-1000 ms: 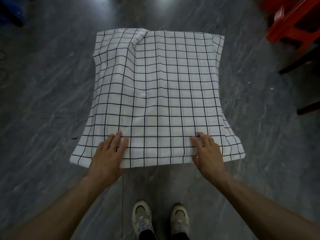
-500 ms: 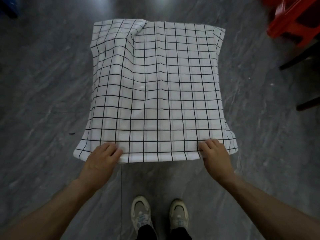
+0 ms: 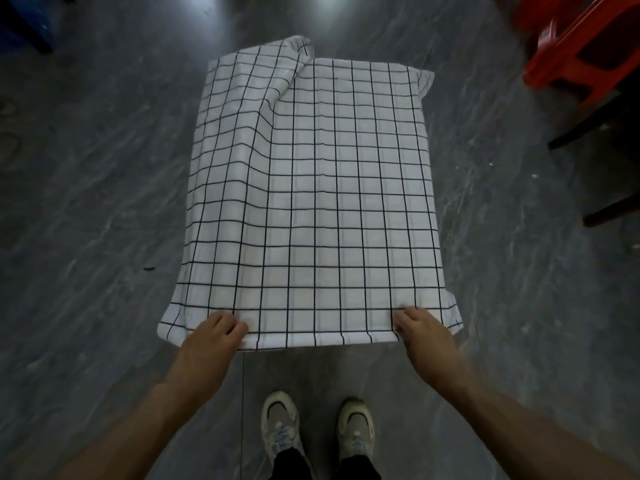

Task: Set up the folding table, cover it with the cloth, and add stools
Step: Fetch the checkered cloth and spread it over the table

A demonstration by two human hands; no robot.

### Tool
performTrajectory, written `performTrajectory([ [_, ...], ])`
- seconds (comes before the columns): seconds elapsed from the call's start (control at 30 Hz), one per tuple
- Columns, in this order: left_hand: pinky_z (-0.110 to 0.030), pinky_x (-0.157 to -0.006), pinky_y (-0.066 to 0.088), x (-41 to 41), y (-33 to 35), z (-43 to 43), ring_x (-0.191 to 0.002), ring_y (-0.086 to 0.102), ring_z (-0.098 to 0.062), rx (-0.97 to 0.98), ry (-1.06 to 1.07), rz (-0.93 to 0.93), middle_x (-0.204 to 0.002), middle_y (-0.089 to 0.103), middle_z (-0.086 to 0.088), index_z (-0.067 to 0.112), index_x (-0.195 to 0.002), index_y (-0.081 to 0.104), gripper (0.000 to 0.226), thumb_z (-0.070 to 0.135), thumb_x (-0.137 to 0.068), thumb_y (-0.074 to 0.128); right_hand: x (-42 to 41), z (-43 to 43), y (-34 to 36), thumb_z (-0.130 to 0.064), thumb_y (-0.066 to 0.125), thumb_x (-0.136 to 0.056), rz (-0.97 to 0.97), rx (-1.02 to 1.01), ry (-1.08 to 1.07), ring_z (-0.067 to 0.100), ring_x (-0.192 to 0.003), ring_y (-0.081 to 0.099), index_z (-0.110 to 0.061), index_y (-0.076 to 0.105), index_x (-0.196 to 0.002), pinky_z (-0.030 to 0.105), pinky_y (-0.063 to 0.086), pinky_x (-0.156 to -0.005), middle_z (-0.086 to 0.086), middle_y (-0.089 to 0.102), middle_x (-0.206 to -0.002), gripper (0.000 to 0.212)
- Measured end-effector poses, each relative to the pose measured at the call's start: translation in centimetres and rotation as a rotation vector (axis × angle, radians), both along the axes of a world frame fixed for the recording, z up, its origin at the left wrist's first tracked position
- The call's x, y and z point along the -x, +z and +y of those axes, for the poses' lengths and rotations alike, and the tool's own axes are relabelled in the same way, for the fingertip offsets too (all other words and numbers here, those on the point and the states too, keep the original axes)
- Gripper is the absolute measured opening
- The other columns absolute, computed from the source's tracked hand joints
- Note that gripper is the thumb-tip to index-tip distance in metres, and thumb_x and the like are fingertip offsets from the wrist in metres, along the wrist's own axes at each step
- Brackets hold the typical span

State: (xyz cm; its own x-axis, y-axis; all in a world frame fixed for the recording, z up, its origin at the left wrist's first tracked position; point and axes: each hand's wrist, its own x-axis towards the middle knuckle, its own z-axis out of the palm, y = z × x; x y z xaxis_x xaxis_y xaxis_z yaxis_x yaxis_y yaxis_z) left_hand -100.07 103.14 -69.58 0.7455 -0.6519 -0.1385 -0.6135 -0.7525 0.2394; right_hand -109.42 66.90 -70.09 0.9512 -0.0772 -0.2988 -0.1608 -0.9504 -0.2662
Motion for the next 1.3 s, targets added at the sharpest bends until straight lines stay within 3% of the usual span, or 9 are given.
performTrajectory([
  [0.07, -0.028, -0.05, 0.049, 0.1, 0.0, 0.1, -0.073, 0.06, -0.021, -0.026, -0.008, 0.022, -0.083, 0.061, -0.002, 0.012, -0.088, 0.069, 0.048, 0.002, -0.046, 0.091, 0.1, -0.1, 0.0, -0.013, 0.064, -0.088, 0.055, 0.012, 0.01, 0.021, -0.092, 0.057, -0.016, 0.061, -0.092, 0.032, 0.047, -0.065, -0.002, 0.059, -0.099, 0.006],
  [0.17, -0.034, -0.065, 0.052, -0.3, 0.2, 0.0, -0.084, 0.061, -0.021, -0.111, -0.019, 0.048, -0.094, 0.063, 0.0, 0.019, -0.098, 0.067, 0.056, 0.037, -0.051, 0.092, -0.5, 0.0, 0.3, -0.042, 0.076, -0.079, 0.052, 0.01, 0.051, 0.015, -0.097, 0.055, -0.022, 0.063, -0.105, 0.025, 0.047, -0.075, -0.006, 0.056, -0.107, 0.036],
  [0.27, -0.036, -0.08, 0.051, -1.0, 0.6, -0.4, -0.1, 0.057, -0.02, -0.045, 0.039, 0.041, -0.109, 0.059, 0.002, 0.022, -0.111, 0.061, 0.053, 0.059, -0.075, 0.068, -2.0, 0.8, 1.4, -0.05, 0.067, -0.087, -0.06, -0.024, 0.021, 0.015, -0.107, 0.053, -0.022, 0.061, -0.121, 0.028, 0.05, -0.086, -0.001, 0.056, -0.117, 0.045],
  [0.33, -0.034, -0.081, 0.05, -1.9, 1.2, -0.9, -0.101, 0.054, -0.018, 0.01, 0.073, 0.01, -0.109, 0.058, 0.003, 0.021, -0.112, 0.06, 0.046, 0.058, -0.085, 0.052, -3.7, 1.5, 2.1, -0.046, 0.062, -0.091, -0.078, -0.03, 0.0, 0.017, -0.116, 0.051, -0.02, 0.058, -0.13, 0.03, 0.047, -0.095, 0.002, 0.055, -0.127, 0.047],
  [0.5, -0.035, -0.078, 0.05, -5.2, 3.1, -1.5, -0.097, 0.055, -0.018, 0.063, 0.102, -0.033, -0.108, 0.059, 0.0, 0.018, -0.108, 0.063, 0.04, 0.047, -0.09, 0.042, -8.9, 3.3, 4.5, -0.04, 0.058, -0.095, -0.087, -0.074, -0.028, 0.017, -0.128, 0.045, -0.021, 0.047, -0.141, 0.032, 0.044, -0.104, 0.002, 0.047, -0.141, 0.051],
  [0.77, -0.032, -0.072, 0.051, -13.8, 6.7, -1.6, -0.088, 0.055, -0.016, 0.116, 0.186, -0.101, -0.101, 0.059, 0.0, 0.016, -0.103, 0.062, 0.026, 0.03, -0.082, 0.07, -18.2, 5.4, 8.1, -0.036, 0.059, -0.096, -0.202, -0.143, -0.064, 0.019, -0.132, 0.042, -0.018, 0.047, -0.142, 0.034, 0.042, -0.107, 0.005, 0.046, -0.144, 0.051],
  [0.87, -0.027, -0.074, 0.047, -17.4, 7.7, -2.3, -0.091, 0.053, -0.015, 0.123, 0.189, -0.124, -0.103, 0.058, 0.001, 0.017, -0.105, 0.062, 0.025, 0.031, -0.085, 0.067, -21.7, 5.7, 8.6, -0.035, 0.06, -0.096, -0.228, -0.168, -0.078, 0.02, -0.132, 0.042, -0.019, 0.047, -0.142, 0.032, 0.041, -0.106, 0.005, 0.045, -0.144, 0.05],
  [1.13, -0.039, -0.082, 0.051, -28.7, 9.6, -5.9, -0.097, 0.052, -0.017, 0.091, 0.197, -0.068, -0.108, 0.059, 0.0, 0.016, -0.109, 0.062, 0.025, 0.031, -0.089, 0.062, -32.7, 4.0, 9.0, -0.033, 0.06, -0.096, -0.201, -0.226, -0.112, 0.02, -0.133, 0.041, -0.018, 0.046, -0.144, 0.032, 0.04, -0.108, 0.006, 0.044, -0.145, 0.052],
  [1.3, -0.039, -0.083, 0.051, -35.0, 8.7, -7.9, -0.098, 0.052, -0.017, 0.104, 0.267, -0.042, -0.109, 0.058, -0.001, 0.016, -0.11, 0.06, 0.024, 0.03, -0.09, 0.06, -38.7, 3.1, 7.9, -0.03, 0.062, -0.095, -0.206, -0.237, -0.139, 0.018, -0.131, 0.04, -0.018, 0.048, -0.141, 0.033, 0.041, -0.107, 0.004, 0.045, -0.143, 0.05],
])
